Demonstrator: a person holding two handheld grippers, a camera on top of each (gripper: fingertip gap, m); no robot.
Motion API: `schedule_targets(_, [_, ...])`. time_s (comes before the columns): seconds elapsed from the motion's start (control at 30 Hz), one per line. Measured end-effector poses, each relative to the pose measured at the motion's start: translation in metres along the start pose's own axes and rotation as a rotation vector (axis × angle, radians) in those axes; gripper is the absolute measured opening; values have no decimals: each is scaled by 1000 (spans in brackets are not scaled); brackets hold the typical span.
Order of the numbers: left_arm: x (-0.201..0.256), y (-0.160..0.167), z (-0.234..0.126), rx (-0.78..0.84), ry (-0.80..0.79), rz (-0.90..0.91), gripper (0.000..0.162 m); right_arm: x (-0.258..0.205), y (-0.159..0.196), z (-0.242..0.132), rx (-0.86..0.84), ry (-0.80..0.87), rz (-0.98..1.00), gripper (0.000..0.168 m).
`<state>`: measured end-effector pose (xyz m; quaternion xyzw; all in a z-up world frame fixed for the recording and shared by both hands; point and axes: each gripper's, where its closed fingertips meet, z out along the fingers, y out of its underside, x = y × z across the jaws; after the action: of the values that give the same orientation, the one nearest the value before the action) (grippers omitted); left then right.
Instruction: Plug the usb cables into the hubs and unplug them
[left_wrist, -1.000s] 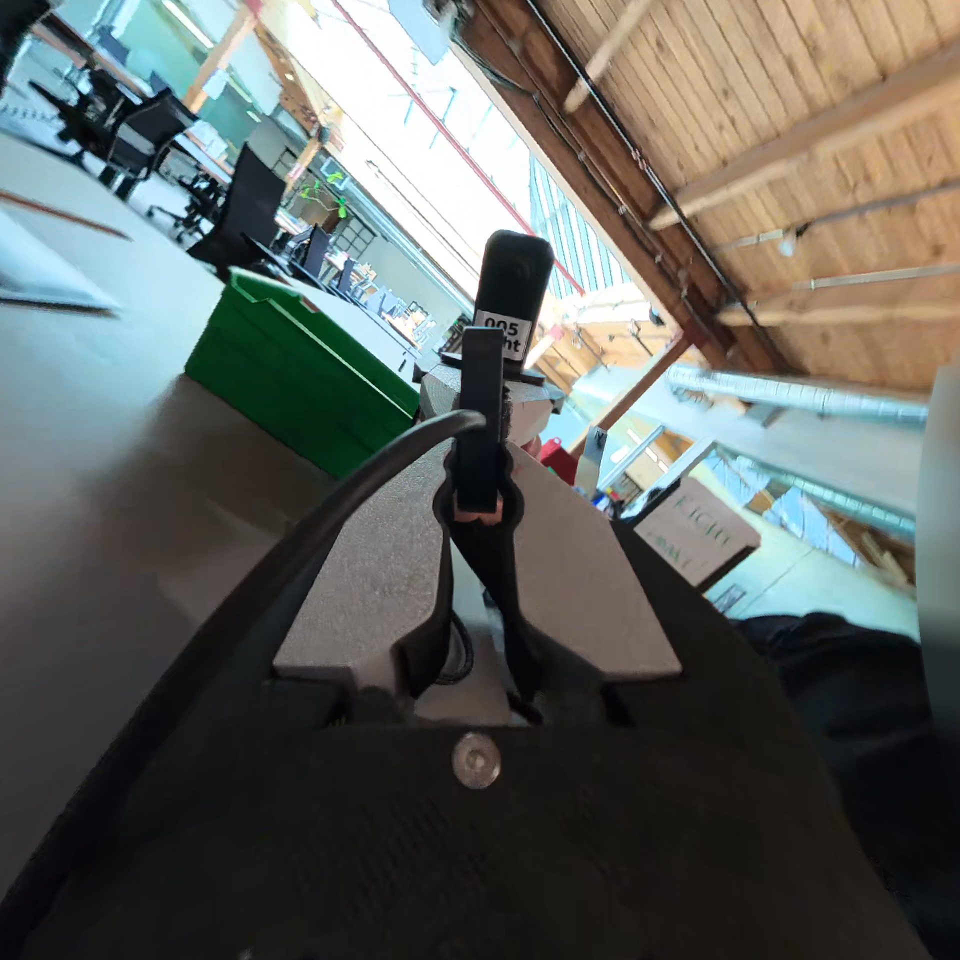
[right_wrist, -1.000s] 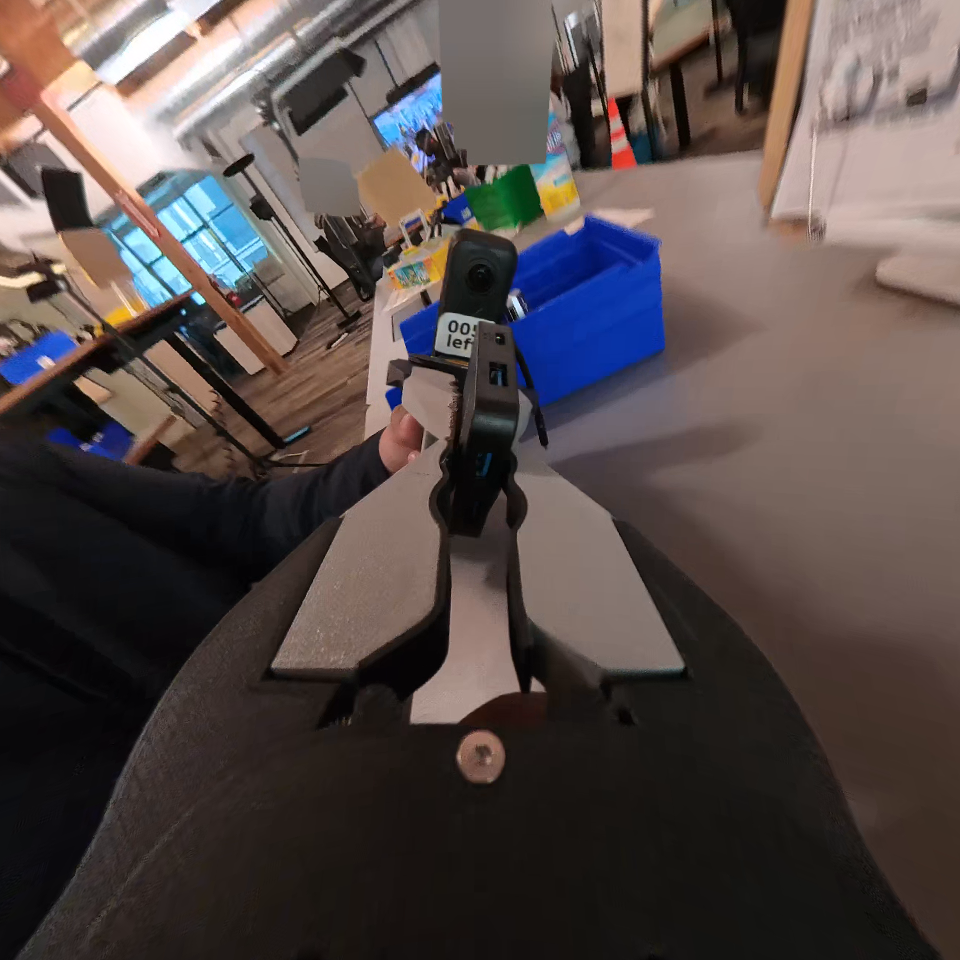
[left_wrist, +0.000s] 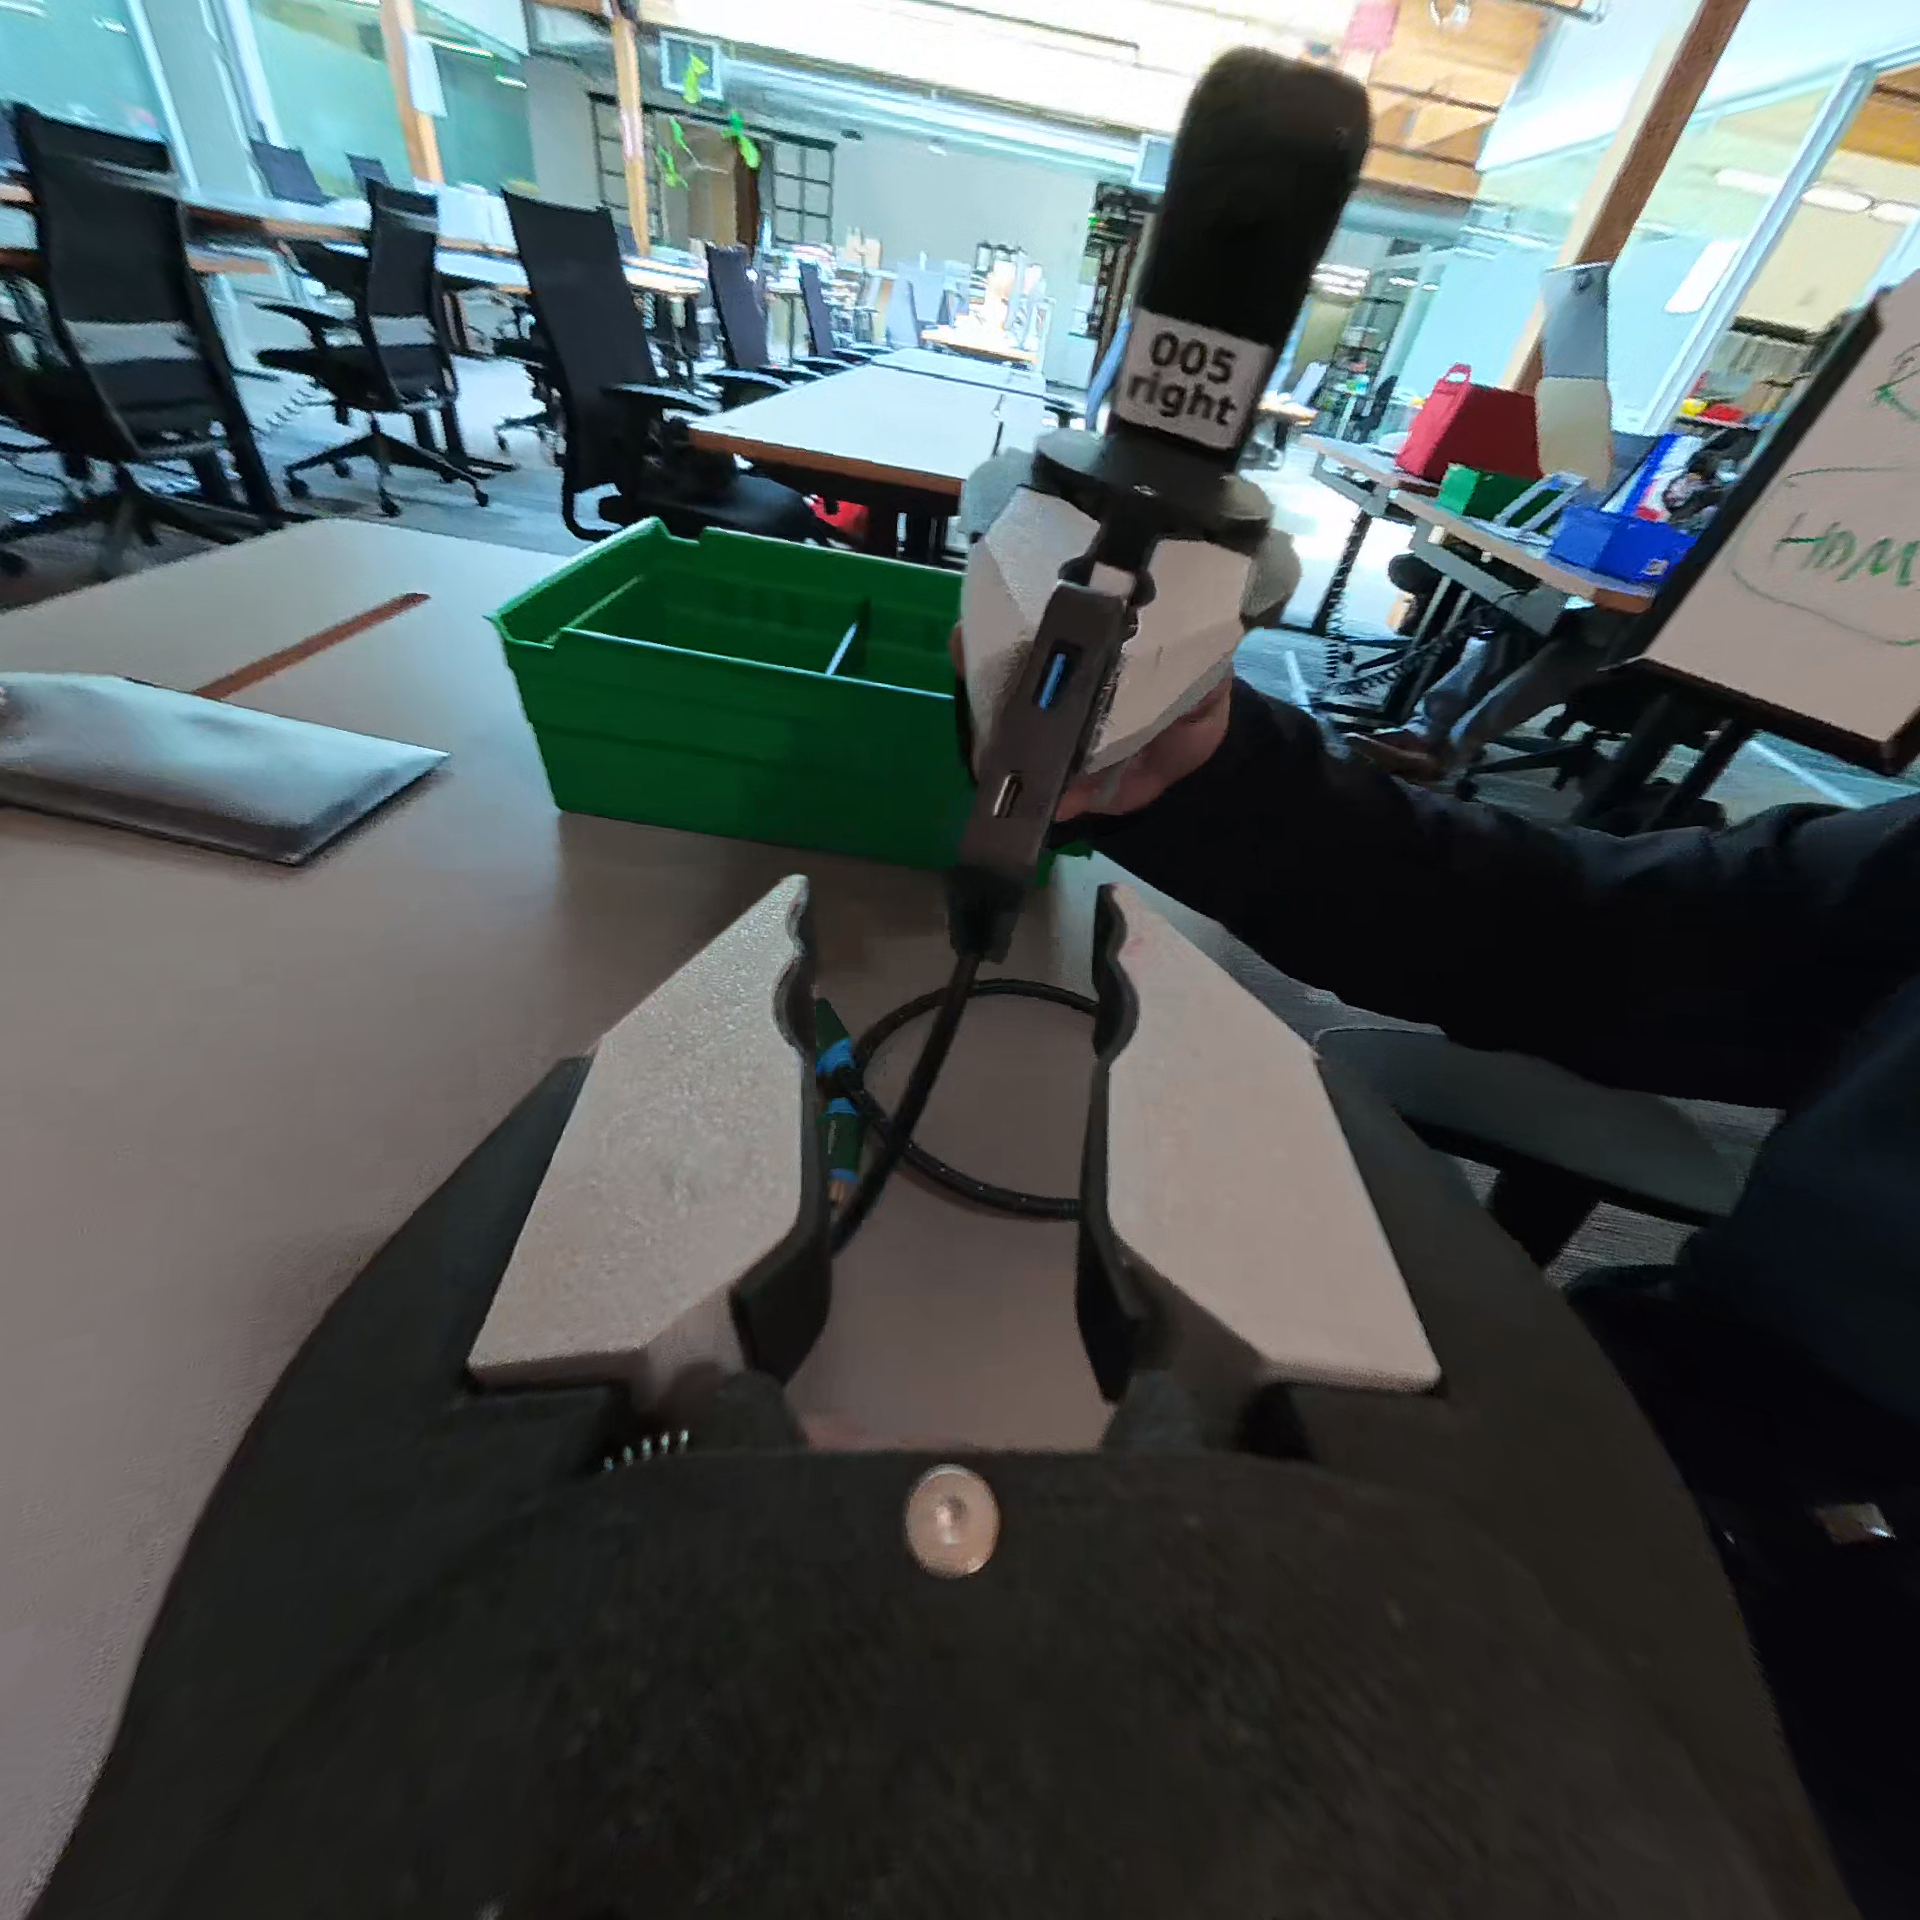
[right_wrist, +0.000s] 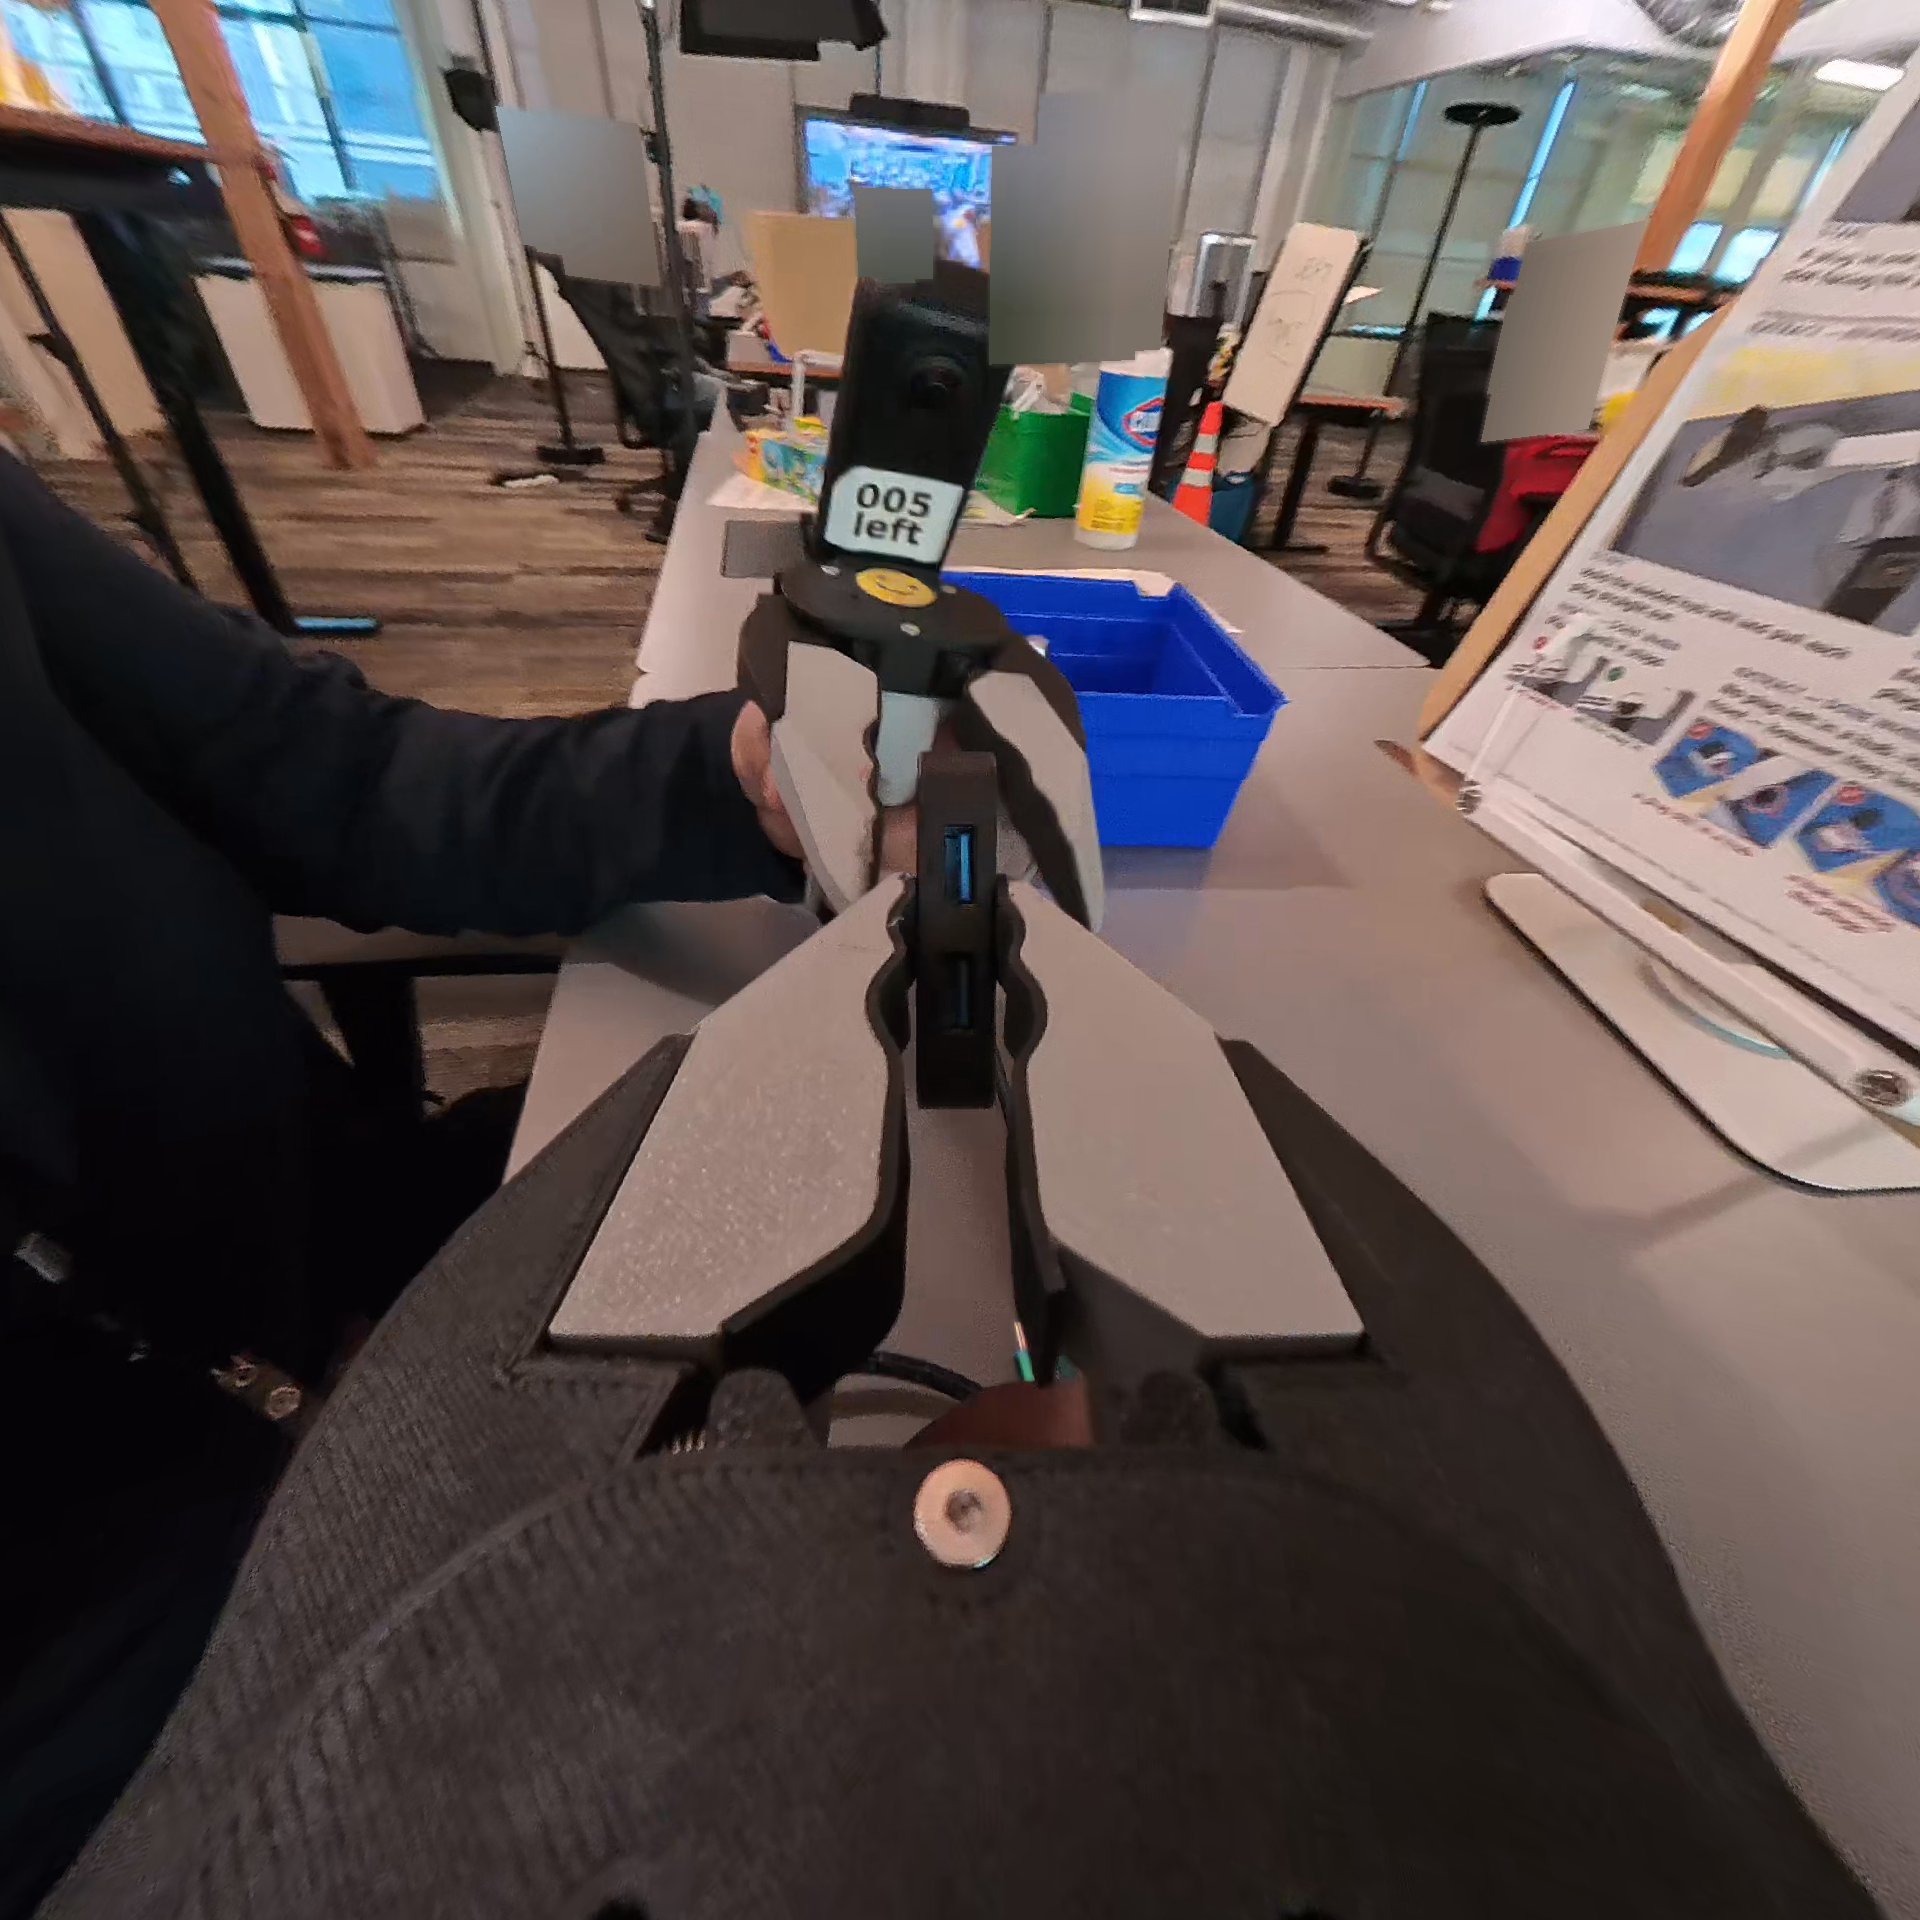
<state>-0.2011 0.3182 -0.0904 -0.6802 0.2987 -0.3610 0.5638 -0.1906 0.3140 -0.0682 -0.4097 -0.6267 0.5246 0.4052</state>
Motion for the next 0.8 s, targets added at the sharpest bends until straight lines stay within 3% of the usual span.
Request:
schedule_targets(0.13, [2, -7, 0, 68, 41, 17, 15, 6, -5, 17, -41, -46, 57, 11])
schedule_targets(0.3, [-5, -14, -15, 201, 84, -128, 11, 20, -14, 39, -87, -19, 140, 16])
schedule_targets(0.43, [-4, -5, -16, 184, 97, -153, 11, 18, -12, 57, -148, 4, 147, 20])
schedule_targets(0.6, [-20, -14, -38, 287, 81, -295, 12, 42, -15, 30, -122, 206, 149, 37])
schedule_targets(0.67, [-27, -8, -46, 294, 90, -377, 11, 41, 3, 14, -170, 236, 143, 39])
schedule_targets(0.8, [-29, 6, -49, 263, 102, -445, 11, 35, 80, -1, -445, 258, 169, 40])
